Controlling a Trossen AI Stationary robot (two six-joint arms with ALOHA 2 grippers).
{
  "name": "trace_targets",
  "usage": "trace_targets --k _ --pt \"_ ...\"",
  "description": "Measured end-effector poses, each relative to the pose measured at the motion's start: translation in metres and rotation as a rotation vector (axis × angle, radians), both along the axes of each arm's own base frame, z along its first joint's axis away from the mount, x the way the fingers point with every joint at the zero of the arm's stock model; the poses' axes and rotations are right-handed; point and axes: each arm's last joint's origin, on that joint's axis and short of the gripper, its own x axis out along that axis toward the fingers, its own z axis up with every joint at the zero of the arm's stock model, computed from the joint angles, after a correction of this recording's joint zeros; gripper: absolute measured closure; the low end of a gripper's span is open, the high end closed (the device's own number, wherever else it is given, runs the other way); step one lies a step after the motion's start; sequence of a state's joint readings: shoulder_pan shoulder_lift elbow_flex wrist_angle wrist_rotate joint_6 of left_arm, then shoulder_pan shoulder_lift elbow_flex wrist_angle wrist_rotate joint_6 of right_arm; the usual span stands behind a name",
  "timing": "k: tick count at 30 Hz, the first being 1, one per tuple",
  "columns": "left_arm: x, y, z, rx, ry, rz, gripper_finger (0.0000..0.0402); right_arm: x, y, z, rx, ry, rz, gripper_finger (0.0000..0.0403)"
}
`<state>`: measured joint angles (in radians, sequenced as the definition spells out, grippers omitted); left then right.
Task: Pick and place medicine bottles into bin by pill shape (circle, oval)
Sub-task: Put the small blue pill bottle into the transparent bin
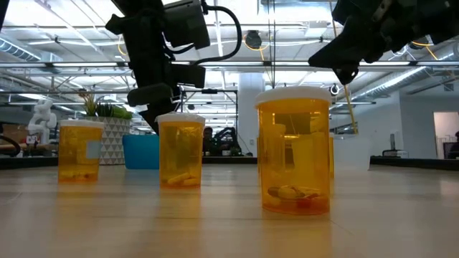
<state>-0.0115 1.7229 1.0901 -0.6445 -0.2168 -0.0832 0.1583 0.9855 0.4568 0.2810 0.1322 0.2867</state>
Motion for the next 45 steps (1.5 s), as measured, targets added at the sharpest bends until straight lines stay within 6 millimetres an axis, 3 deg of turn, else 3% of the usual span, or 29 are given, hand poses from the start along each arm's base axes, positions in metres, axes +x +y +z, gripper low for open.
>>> trace_targets --k 5,10,26,31,45 --pt "0.002 0.0 0.008 -0.005 0.013 -0.005 0.0275 0.001 -0.005 -0.002 -0.033 -0.072 -0.021 0.0403" --pt "0.011 0.0 0.028 -0.004 -0.01 -0.012 0.0278 0.011 -0.007 -0.006 -0.071 -0.075 -0.084 0.0391" --pt "0.044 -0.012 0.111 -0.014 -0.266 -0.152 0.0278 0.083 0.003 -0.016 -0.178 -0.06 -0.056 0.0256" --pt "0.046 -0.023 0.118 -0.008 -0.295 -0.202 0.0279 0.101 0.005 -0.019 -0.181 -0.046 -0.054 0.0238" --pt "0.048 -0.038 0.121 -0.002 -0.336 -0.26 0.0279 0.104 0.008 -0.02 -0.221 -0.044 -0.052 0.0234"
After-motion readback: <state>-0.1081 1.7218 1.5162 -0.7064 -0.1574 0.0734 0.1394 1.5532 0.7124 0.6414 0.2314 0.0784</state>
